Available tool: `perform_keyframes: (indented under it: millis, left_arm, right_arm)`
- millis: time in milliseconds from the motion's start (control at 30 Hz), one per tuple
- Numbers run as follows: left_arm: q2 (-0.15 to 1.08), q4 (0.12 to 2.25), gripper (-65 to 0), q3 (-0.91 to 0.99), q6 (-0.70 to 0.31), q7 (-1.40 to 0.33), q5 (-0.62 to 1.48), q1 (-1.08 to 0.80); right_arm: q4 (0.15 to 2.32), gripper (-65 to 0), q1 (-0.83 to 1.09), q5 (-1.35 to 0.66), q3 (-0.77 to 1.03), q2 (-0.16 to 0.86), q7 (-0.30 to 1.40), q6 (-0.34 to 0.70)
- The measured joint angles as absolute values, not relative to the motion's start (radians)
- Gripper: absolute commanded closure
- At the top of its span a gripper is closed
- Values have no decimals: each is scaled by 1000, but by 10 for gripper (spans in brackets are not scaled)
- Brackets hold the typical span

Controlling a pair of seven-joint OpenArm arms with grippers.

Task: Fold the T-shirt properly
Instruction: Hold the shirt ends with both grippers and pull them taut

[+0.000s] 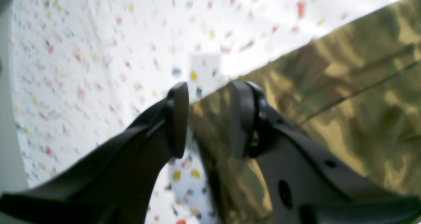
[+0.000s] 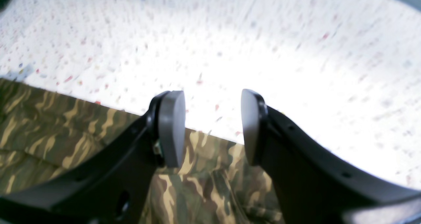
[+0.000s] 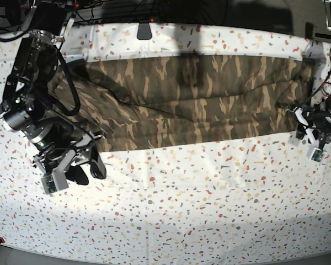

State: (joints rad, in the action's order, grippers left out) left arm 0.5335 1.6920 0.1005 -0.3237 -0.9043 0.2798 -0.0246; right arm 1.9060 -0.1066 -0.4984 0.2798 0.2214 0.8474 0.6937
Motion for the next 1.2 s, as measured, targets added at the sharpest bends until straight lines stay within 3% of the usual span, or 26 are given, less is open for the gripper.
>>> perform_keyframes:
  millis: [267, 367, 433, 633, 900, 1100, 1200]
  left_arm:
    - [523, 1429, -208, 339, -323, -869, 437, -63]
    - [529, 1349, -208, 442, -400, -956, 565, -69]
    - [526, 1328, -208, 471, -458, -985, 630, -71]
    - [521, 1313, -213, 476, -458, -977, 668, -147]
    - [524, 1316, -381, 478, -472, -939, 690, -191]
    - [521, 1315, -391, 478, -467, -875, 683, -194]
    - [527, 1315, -391, 478, -466, -982, 739, -181]
  right_arm:
    - [1960, -278, 10, -567, 364, 220, 881, 694]
    - [1985, -278, 70, -620, 417, 220, 881, 694]
    - [2003, -278, 99, -641, 440, 219, 883, 694]
    - [2056, -278, 141, -662, 465, 219, 933, 694]
    - [2076, -278, 147, -665, 469, 219, 933, 694]
    - [2076, -278, 147, -665, 469, 219, 942, 694]
    - [2076, -278, 147, -665, 469, 219, 941, 694]
